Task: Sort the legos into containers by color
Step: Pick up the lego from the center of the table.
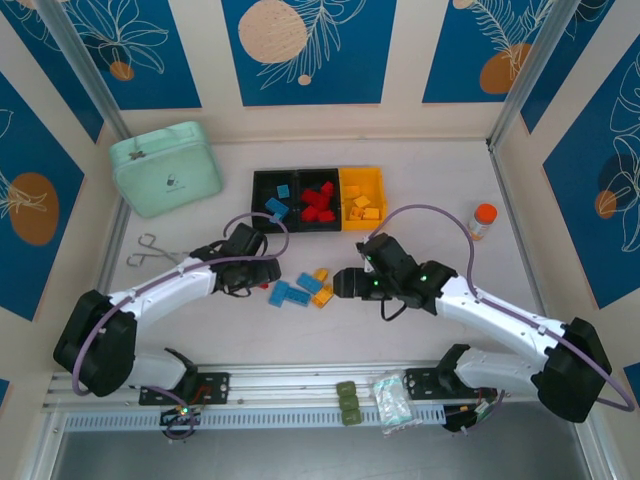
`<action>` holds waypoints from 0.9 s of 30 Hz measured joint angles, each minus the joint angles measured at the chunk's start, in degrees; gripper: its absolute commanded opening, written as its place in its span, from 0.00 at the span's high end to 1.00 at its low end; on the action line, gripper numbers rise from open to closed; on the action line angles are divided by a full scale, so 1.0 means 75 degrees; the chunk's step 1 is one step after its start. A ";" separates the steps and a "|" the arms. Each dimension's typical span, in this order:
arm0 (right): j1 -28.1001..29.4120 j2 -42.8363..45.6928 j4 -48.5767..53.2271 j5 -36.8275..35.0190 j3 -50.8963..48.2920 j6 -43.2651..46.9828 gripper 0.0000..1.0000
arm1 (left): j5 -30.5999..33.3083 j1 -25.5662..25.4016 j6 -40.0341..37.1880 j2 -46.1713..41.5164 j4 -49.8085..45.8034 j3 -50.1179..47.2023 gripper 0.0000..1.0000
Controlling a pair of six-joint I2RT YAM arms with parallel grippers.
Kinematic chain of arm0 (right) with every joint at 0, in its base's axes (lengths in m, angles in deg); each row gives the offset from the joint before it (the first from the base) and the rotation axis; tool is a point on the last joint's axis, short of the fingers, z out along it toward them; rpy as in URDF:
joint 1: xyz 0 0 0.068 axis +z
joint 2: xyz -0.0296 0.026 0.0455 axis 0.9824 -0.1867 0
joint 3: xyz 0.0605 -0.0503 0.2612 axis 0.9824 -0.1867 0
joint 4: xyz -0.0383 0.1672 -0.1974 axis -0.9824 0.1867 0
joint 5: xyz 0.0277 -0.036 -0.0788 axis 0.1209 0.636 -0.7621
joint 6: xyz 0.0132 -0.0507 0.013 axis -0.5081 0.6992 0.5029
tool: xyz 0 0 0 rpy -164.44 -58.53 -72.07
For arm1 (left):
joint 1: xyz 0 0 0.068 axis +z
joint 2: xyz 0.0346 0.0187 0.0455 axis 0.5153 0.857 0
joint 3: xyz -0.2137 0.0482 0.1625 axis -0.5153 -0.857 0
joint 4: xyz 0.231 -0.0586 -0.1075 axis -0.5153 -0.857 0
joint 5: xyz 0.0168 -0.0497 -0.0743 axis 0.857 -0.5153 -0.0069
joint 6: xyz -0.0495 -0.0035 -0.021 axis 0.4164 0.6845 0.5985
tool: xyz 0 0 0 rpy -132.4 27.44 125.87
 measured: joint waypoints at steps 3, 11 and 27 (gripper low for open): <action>-0.0003 -0.0137 -0.0035 -0.0003 0.0079 0.0102 0.33 | 0.0047 0.0000 0.0332 0.0000 0.0082 -0.0003 0.15; -0.0131 -0.0490 -0.0251 0.0041 0.0134 0.0248 0.33 | 0.0128 0.0000 0.1378 0.0198 0.0347 -0.0201 0.13; -0.0245 -0.0874 -0.0283 0.0061 0.0297 0.0329 0.33 | 0.0157 0.0000 0.2734 0.1851 -0.0023 0.0638 0.21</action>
